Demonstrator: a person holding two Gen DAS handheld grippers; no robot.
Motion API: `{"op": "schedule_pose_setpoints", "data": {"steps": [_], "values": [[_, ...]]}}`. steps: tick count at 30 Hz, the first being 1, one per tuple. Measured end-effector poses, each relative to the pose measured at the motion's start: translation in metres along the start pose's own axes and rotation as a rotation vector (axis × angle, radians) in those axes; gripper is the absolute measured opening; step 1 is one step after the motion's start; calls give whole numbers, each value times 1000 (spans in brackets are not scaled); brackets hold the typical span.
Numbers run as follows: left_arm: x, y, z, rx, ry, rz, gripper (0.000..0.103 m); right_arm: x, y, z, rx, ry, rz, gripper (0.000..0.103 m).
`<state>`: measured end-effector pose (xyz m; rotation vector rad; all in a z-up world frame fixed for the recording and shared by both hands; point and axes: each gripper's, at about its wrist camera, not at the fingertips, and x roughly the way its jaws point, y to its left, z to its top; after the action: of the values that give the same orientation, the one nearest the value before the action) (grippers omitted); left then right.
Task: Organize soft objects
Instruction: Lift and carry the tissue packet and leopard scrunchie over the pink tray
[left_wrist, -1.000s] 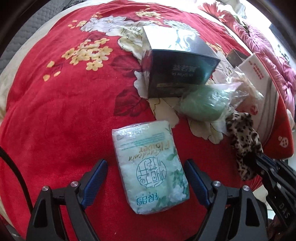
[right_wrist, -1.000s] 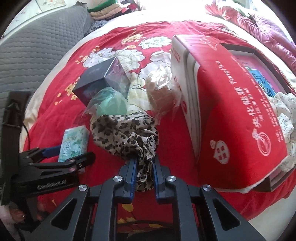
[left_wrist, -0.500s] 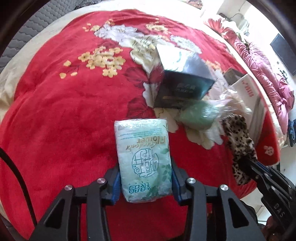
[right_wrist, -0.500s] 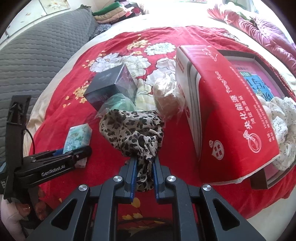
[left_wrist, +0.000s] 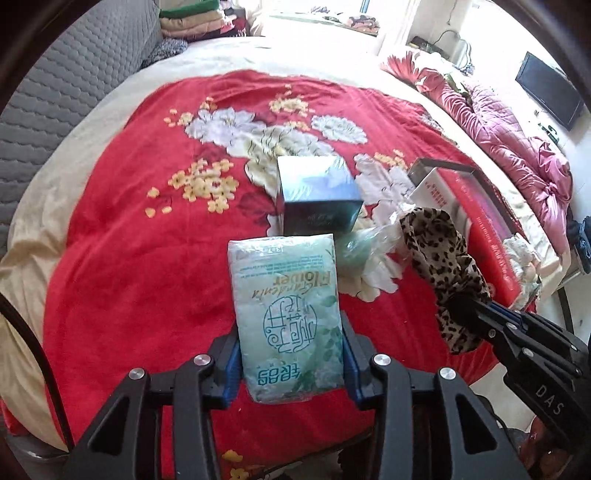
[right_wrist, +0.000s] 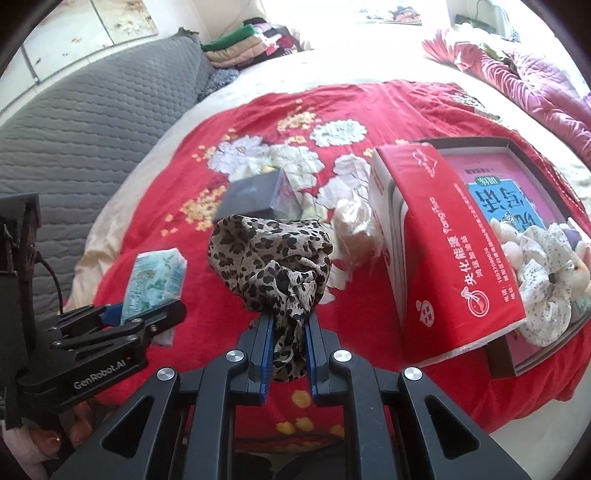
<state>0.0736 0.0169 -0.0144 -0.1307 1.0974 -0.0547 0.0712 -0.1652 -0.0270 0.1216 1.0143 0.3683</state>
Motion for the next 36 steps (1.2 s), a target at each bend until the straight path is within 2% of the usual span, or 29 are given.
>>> {"op": "schedule_pose_setpoints", "data": {"steps": [14,27,36], "values": [[-63,-27,7,69,-96,0,44,-79,13,19,34,-151,101,15],[-106,-67,15,138,-152,-23,44,-142,-9,26,106,-249,154,15],[-132,-96,25,199,-190,-51,44,-183,-36,35,160,-322,141,15]]}}
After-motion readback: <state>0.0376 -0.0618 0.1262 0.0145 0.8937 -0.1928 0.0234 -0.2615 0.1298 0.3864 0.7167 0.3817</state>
